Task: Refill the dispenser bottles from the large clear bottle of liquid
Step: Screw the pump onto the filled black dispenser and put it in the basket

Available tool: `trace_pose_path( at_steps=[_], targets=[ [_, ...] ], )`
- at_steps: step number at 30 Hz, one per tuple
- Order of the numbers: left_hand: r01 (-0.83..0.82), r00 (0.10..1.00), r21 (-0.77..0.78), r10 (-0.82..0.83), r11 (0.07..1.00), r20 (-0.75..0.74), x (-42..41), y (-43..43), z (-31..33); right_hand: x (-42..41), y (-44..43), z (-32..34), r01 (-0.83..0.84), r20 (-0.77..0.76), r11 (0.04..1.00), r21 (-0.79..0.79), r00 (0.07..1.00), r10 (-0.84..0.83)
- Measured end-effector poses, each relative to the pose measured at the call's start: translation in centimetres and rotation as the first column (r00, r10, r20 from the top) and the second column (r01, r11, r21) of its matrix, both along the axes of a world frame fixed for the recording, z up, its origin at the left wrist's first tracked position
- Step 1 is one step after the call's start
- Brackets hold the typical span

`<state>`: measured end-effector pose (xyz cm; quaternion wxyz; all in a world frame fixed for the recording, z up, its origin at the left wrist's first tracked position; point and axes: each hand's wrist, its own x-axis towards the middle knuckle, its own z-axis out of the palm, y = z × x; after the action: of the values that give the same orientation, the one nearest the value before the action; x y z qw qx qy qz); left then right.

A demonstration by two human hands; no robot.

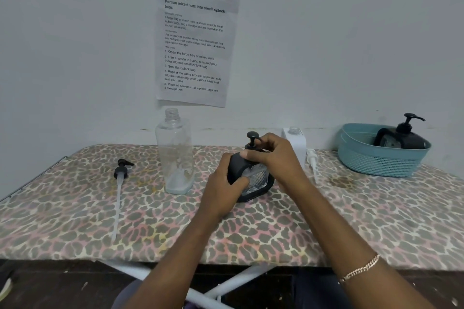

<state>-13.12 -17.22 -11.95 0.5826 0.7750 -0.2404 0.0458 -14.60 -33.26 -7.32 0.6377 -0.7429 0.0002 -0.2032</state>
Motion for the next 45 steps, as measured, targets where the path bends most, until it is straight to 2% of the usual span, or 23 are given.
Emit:
trace_pose_path(
  at_steps=[2, 4, 7, 10, 12, 15, 18, 20, 23, 25, 29, 33, 37, 40, 42, 45],
  targets=[
    [0.002, 1.0, 0.003, -0.002, 1.0, 0.002, 0.0, 0.0, -0.1, 0.0, 1.0, -0.5, 0.084, 0.025, 0.993, -0.083, 0.996, -0.082],
    [0.001, 1.0, 0.004, -0.001, 1.0, 0.0, 0.0, 0.1, -0.2, 0.0, 0.9, -0.3, 0.07, 0.007, 0.988, -0.139, 0.998, -0.07],
    [-0.003, 1.0, 0.005, 0.003, 1.0, -0.004, 0.1, 0.0, 0.0, 0.2, -0.9, 0.7, -0.151, -0.112, 0.976, -0.155, 0.985, 0.134],
    [-0.001, 1.0, 0.004, 0.001, 1.0, -0.009, 0.1, 0.0, 0.0, 0.0, -2.3, 1.3, -0.331, -0.162, 0.942, -0.052, 0.934, 0.319],
    [-0.001, 1.0, 0.009, 0.001, 1.0, -0.004, 0.1, 0.0, -0.1, 0.1, -2.1, 1.1, -0.293, -0.126, 0.956, -0.023, 0.949, 0.288],
    [-0.003, 1.0, 0.001, 0.003, 1.0, -0.004, 0.1, 0.0, -0.1, 0.4, -0.8, 0.4, -0.108, -0.052, 0.991, 0.074, 0.992, 0.112],
    [-0.007, 1.0, 0.004, 0.007, 1.0, -0.003, 0.2, 0.0, -0.2, 0.3, 0.0, -0.1, 0.005, -0.03, 0.999, 0.04, 1.0, -0.004],
    [-0.005, 1.0, 0.011, 0.005, 1.0, 0.0, 0.2, 0.0, -0.2, 0.0, -0.4, 0.1, -0.015, -0.03, 1.0, 0.0, 0.999, 0.015],
    [-0.002, 1.0, 0.009, 0.002, 1.0, 0.007, 0.2, 0.1, -0.1, -0.2, -1.2, 0.8, -0.185, -0.062, 0.982, -0.025, 0.981, 0.183],
    [0.002, 1.0, 0.012, -0.002, 1.0, 0.004, 0.2, 0.1, -0.1, -0.3, -1.3, 0.9, -0.238, -0.089, 0.971, -0.01, 0.968, 0.237],
    [0.009, 1.0, 0.031, -0.01, 0.999, 0.021, 0.5, 0.2, -0.3, -0.2, -0.8, 0.9, -0.201, -0.083, 0.975, 0.093, 0.974, 0.209],
    [0.004, 0.999, 0.032, -0.005, 0.999, 0.052, 0.7, 0.1, -0.6, -0.3, 0.3, 0.7, -0.088, -0.035, 0.986, 0.144, 0.995, 0.094],
    [0.008, 0.998, 0.014, -0.009, 1.0, 0.057, 0.8, 0.2, -0.8, -0.5, 1.6, 0.0, 0.027, 0.041, 0.995, 0.095, 0.999, -0.031],
    [0.023, 0.999, 0.003, -0.023, 1.0, 0.042, 0.8, 0.3, -0.9, -0.8, 1.1, -0.4, 0.013, 0.085, 0.999, 0.031, 0.996, -0.015],
    [0.037, 0.999, -0.018, -0.036, 0.999, 0.023, 0.6, 0.4, -0.8, -1.1, 0.2, -0.3, -0.017, 0.065, 0.997, -0.072, 0.998, 0.021],
    [0.053, 0.998, -0.064, -0.055, 0.997, -0.022, 0.5, 0.4, -0.7, -1.2, -1.4, 0.4, -0.113, -0.048, 0.97, -0.213, 0.993, 0.105]
  ],
)
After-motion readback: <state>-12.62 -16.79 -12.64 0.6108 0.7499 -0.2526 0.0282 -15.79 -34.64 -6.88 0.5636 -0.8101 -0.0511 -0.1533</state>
